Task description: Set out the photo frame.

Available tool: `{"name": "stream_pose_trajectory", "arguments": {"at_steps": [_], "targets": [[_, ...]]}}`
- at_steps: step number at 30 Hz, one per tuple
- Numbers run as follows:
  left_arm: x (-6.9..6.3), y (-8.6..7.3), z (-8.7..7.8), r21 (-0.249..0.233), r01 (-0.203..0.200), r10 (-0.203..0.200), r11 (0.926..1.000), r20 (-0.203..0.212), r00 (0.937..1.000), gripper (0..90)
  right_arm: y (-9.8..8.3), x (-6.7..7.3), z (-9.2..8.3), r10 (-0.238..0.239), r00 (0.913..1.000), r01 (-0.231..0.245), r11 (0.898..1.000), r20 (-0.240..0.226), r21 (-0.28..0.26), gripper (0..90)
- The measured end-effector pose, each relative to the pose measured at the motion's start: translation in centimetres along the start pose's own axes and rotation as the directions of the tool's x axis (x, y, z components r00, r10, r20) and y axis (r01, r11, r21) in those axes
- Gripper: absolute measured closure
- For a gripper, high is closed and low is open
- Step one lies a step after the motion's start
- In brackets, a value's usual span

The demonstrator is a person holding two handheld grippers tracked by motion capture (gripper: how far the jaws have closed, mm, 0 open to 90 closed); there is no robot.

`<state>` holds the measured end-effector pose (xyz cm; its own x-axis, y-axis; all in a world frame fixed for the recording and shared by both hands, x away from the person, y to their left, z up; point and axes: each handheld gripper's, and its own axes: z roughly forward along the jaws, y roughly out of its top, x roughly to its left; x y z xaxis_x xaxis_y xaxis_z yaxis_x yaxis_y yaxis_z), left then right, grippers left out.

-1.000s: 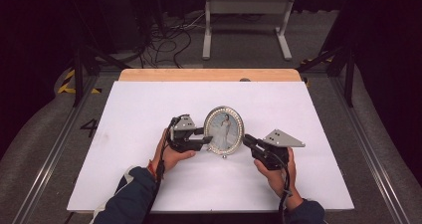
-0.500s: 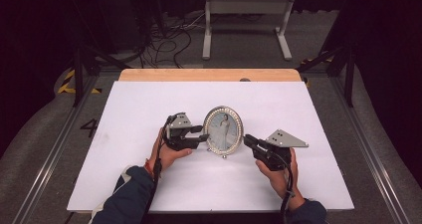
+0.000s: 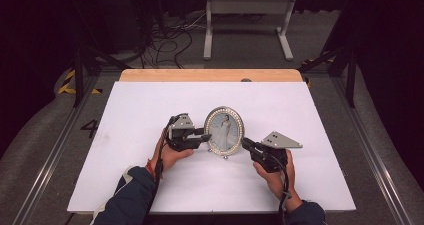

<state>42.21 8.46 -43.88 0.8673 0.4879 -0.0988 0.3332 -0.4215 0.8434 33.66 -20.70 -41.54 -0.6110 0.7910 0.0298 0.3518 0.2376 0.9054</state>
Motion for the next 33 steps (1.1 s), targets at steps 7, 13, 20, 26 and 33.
{"name": "stream_pose_trajectory", "arguments": {"at_steps": [7, 13, 20, 26, 33], "targets": [[-0.3, -0.1, -0.2, 0.016, -0.011, 0.012, 0.9998, -0.013, 0.9998, 67.3, 0.0, -0.1, 0.4, 0.0, 1.0, 0.0, 1.0, 0.007, 0.004, 83.9], [-0.4, -0.4, -0.5, 0.017, -0.008, 0.009, 0.9998, -0.028, 0.9996, 68.4, 0.2, -0.2, 0.8, -0.003, 0.9999, 0.003, 1.0, 0.012, 0.001, 83.8], [-0.7, -0.6, -0.7, 0.021, -0.011, 0.012, 0.9997, -0.041, 0.9991, 68.4, 0.3, -0.4, 1.1, -0.006, 0.9998, 0.006, 1.0, 0.017, 0.0, 83.6], [-1.0, -0.7, -0.8, 0.017, -0.002, 0.002, 0.9999, -0.049, 0.9988, 68.7, 0.4, -0.6, 1.3, -0.002, 0.9999, 0.002, 1.0, 0.013, -0.002, 83.4], [-1.2, -0.9, -0.9, 0.03, -0.012, 0.014, 0.9995, -0.054, 0.9985, 69.2, 0.5, -0.8, 1.6, -0.005, 0.9997, 0.006, 1.0, 0.022, -0.003, 83.0]]}}
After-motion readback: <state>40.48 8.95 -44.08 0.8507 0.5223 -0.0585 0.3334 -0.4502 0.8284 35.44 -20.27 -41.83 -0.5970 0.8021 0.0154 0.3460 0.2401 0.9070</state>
